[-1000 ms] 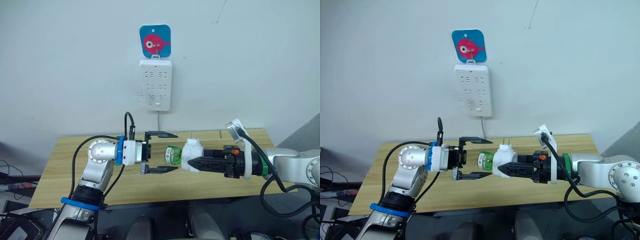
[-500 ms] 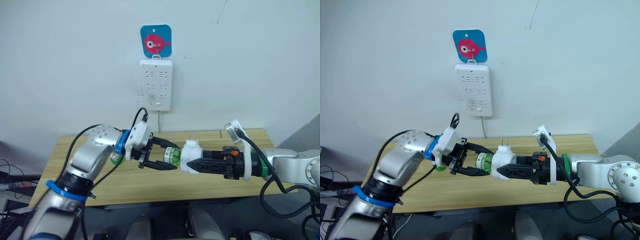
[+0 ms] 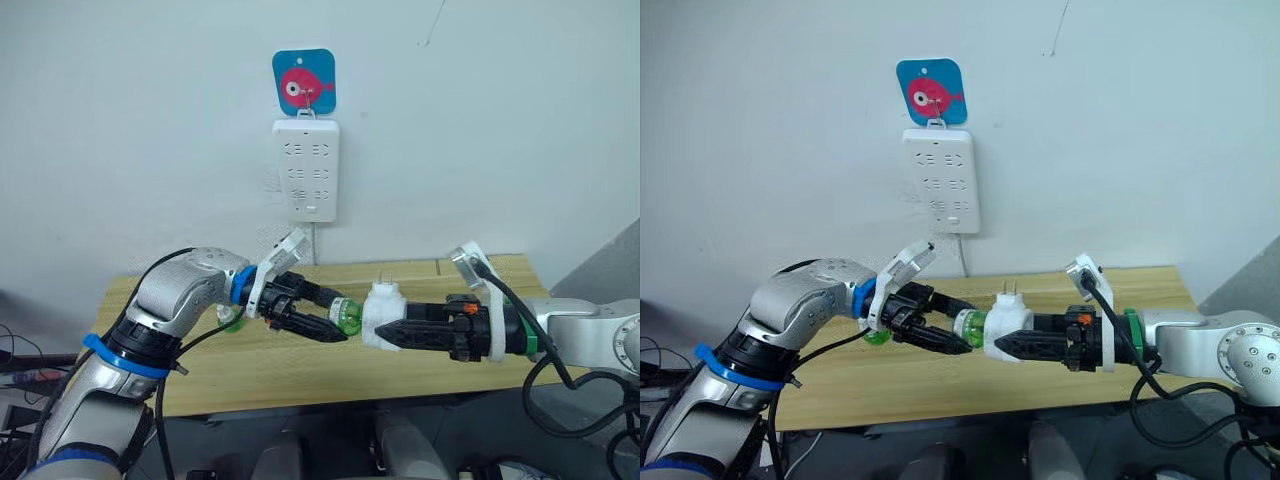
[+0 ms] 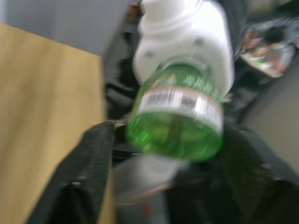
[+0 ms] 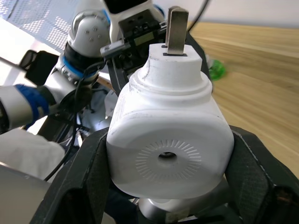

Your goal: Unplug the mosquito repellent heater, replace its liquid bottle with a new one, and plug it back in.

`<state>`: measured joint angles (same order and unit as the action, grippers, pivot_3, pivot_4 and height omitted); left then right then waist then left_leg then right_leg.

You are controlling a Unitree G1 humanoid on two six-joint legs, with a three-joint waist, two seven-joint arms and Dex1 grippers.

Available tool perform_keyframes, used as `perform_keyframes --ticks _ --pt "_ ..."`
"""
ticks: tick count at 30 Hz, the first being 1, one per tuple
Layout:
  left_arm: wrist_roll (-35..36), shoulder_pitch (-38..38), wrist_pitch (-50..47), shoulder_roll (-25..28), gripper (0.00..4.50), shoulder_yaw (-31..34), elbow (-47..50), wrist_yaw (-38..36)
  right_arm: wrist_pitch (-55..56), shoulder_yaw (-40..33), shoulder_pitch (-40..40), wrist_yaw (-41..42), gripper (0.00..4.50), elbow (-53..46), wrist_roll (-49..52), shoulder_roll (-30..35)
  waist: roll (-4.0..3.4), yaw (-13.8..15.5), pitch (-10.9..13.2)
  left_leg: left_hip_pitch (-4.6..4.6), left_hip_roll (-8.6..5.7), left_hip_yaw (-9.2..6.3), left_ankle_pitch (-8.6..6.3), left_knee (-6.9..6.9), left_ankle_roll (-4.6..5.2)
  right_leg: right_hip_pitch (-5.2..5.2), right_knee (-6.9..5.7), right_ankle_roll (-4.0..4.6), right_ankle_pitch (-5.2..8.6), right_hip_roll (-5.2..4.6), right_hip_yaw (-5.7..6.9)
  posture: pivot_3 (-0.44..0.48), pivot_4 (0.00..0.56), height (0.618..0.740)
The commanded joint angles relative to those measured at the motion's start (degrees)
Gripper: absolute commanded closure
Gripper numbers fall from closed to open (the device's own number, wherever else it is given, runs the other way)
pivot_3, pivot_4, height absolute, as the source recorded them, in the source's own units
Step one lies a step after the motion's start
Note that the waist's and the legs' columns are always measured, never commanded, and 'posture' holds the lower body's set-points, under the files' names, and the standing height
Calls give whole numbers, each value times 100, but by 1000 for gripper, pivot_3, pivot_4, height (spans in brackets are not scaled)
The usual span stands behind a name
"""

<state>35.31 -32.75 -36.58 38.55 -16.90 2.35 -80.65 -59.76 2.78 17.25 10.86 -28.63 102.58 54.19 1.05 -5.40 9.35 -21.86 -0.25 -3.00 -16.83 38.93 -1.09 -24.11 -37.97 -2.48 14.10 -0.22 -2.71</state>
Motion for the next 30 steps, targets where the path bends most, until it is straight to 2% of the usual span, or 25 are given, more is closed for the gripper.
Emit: perform_keyframes --ticks 1,6,10,14,18,25,30 --pt "-363 210 854 -13 225 153 90 -139 72 -182 53 12 1475 -85 122 16 0 7 0 0 0 1 0 0 0 0 0 0 0 -1 -1 -163 150 733" --pt "-685 547 1888 -175 225 392 16 -14 83 -183 39 -1 1475 -87 130 5 0 41 0 -2 1 0 0 0 0 -1 0 22 -13 -2 2 -158 149 733" --pt "-988 852 3124 -433 225 692 -220 156 91 -186 32 -14 1475 -80 131 -3 0 42 0 0 1 5 0 0 0 0 2 22 -13 -4 -2 -159 149 733" --pt "-1150 1318 4868 -925 225 972 -218 159 95 -181 36 -29 1475 -60 131 -23 0 49 0 -3 -1 5 0 0 0 0 3 26 -16 -11 -1 -160 147 733" --pt "-1140 1458 5485 -1235 225 958 -3 322 66 -171 70 -25 1475 -34 142 -13 0 58 0 -3 -3 3 0 0 0 0 3 27 -17 -17 -1 -151 147 733" --pt "-1264 1345 5861 -1383 225 799 -212 321 45 -149 122 -29 1475 -11 149 -10 0 59 0 1 -6 7 0 3 0 5 0 23 -16 -11 0 -151 147 733" --pt "-1392 1345 5921 -1369 1375 654 -359 242 51 -159 115 -38 1475 -19 177 -1 0 57 0 -1 -4 7 0 2 0 5 1 24 -17 -9 5 -155 149 733"
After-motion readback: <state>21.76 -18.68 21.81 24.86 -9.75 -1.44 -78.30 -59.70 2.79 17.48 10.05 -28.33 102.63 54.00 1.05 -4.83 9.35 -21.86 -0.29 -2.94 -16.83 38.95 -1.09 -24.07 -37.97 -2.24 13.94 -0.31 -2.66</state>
